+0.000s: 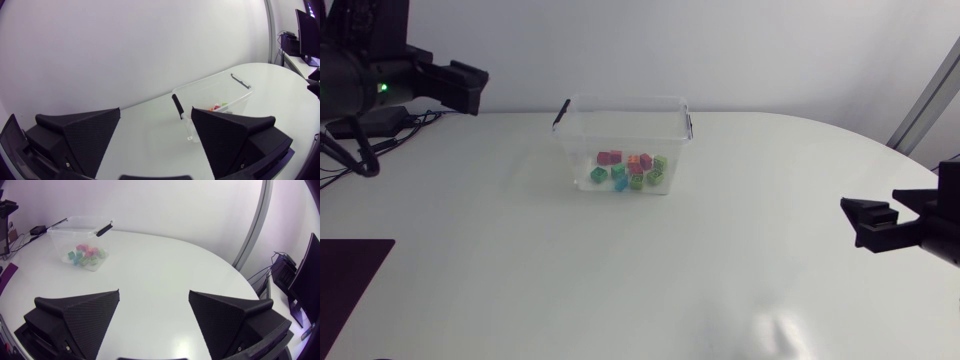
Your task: Place the duplo bricks in the container
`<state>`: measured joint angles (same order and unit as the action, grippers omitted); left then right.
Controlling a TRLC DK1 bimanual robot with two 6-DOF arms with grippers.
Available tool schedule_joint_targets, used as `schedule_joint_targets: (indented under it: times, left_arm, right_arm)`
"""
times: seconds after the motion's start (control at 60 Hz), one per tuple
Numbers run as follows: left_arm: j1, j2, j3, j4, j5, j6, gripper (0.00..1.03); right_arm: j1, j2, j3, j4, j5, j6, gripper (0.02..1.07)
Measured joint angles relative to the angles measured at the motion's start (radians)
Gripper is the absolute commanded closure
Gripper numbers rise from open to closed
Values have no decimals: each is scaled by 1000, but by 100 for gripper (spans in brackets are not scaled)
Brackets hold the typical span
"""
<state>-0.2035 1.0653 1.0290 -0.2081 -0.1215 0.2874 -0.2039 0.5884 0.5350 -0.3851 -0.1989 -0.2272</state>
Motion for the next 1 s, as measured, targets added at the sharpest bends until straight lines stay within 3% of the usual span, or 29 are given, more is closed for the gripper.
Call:
schedule_joint_targets:
  times: [0.85,1.0]
  left_arm:
    - [35,-555,-499,96,-64,27,5]
    - [53,-632,-572,110,-51,18,5]
  right_arm:
    - [21,-342,-202,0,88,3,7]
    - [45,-378,-238,46,100,17,7]
